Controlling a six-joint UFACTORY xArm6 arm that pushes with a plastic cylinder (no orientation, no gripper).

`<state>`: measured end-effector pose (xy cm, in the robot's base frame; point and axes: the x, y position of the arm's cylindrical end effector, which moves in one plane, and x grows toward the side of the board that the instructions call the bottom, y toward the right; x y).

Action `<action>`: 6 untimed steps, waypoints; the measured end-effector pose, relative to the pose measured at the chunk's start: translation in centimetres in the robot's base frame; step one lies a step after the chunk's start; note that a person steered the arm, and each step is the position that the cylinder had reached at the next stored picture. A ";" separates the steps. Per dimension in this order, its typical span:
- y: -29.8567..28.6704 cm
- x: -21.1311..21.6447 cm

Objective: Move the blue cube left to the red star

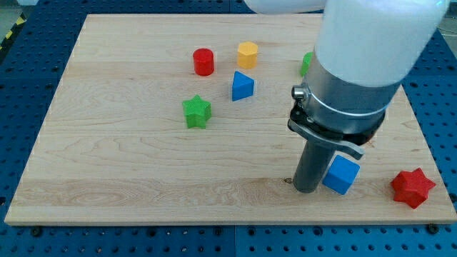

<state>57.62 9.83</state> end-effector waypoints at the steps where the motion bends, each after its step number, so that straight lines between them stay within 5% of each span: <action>1: 0.0 -0.8; 6: 5.4 -1.6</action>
<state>56.06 15.22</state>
